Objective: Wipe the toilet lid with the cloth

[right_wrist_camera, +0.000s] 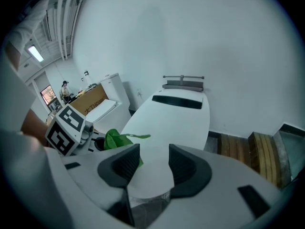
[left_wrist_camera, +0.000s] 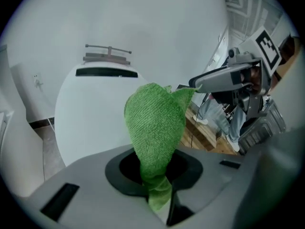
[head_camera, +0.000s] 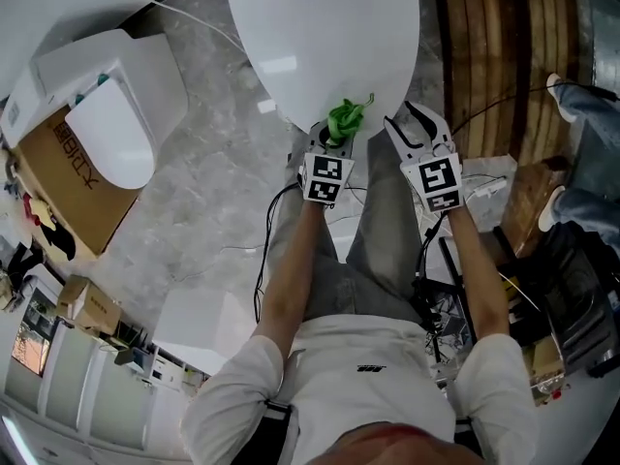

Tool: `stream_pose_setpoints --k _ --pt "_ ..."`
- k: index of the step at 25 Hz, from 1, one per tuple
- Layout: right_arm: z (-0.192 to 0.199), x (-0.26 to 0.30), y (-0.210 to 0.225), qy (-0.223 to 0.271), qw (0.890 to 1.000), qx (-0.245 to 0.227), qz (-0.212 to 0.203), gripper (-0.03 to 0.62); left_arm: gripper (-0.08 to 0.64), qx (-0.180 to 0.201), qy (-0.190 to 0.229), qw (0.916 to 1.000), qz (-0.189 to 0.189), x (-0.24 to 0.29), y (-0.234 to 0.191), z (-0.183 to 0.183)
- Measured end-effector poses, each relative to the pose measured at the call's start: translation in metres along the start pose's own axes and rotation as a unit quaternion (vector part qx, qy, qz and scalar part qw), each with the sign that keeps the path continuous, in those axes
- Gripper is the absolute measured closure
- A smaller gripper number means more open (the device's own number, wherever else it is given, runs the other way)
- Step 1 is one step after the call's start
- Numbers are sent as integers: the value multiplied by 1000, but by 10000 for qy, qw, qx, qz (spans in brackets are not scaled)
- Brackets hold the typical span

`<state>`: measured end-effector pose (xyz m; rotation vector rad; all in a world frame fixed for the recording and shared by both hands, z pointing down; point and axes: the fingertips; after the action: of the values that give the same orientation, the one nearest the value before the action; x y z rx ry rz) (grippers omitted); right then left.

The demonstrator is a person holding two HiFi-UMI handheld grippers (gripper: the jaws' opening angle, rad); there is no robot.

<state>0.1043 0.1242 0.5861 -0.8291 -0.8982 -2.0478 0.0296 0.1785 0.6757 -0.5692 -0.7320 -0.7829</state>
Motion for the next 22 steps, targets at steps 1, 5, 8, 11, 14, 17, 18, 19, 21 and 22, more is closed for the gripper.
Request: stream_pose_setpoints --k 1,5,8,11,14,17,18,19,21,22 --pt "-10 -11 -2 75 10000 -49 11 390 476 20 117 9999 -16 -12 0 -15" --pt "-68 -51 -17 572 9978 -305 160 390 476 306 706 9968 -207 -67 -18 -86" --pt "-119 -81 -34 1074 9931 -350 300 390 476 605 1149 9907 -410 -115 -36 -137" --pt "-162 -123 -58 1498 9867 -442 444 390 476 819 1574 9825 -561 -171 -42 -183" --pt "-195 -167 -87 1894 9792 -484 549 390 476 1005 1968 9729 -684 -225 -45 -223" --pt "-214 -209 -115 2222 9724 -426 568 390 476 1140 2231 9645 -833 -273 -41 -252" --pt "-219 -221 -122 2318 9703 -414 551 390 476 1175 2291 9621 -903 -287 -39 -260" --pt "-223 -232 -127 2405 9684 -416 520 390 476 1201 2340 9598 -981 -300 -36 -267" --pt "-232 -252 -136 2550 9650 -455 406 390 476 1216 2434 9554 -1152 -323 -30 -281" --pt "-237 -262 -139 2621 9633 -474 324 390 476 1214 2492 9527 -1248 -335 -26 -287"
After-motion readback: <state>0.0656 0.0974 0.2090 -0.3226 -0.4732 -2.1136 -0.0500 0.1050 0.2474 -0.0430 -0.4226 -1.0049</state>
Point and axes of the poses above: the fingertips, and each gripper's own axes: x forward along the fingers, y to its right, z out of its underside, and after that the axes turned 14 degrees about x, right-handed
